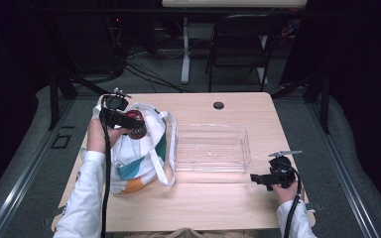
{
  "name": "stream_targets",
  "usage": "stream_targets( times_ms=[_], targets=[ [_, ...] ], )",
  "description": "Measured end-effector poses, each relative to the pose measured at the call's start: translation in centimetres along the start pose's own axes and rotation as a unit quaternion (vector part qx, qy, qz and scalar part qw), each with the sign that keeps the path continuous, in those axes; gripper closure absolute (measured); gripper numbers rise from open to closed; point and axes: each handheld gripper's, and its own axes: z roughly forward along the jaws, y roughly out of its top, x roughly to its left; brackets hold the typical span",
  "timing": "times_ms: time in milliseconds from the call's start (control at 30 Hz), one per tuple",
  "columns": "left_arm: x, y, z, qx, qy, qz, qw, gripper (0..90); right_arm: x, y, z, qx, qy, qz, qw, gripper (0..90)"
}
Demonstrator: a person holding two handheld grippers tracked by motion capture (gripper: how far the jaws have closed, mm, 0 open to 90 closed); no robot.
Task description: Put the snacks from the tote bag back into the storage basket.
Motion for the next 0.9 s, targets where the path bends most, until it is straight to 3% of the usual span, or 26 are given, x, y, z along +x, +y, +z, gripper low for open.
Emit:
stream_targets(
  times_ms=[900],
  targets=[
    [-3.2, 2.3, 0.5, -0.006, -0.018, 0.035, 0.9992, 26.0, 0.0, 0.0, 0.1, -0.011, 0.001, 0.007, 0.9999, 8.4]
  ],
)
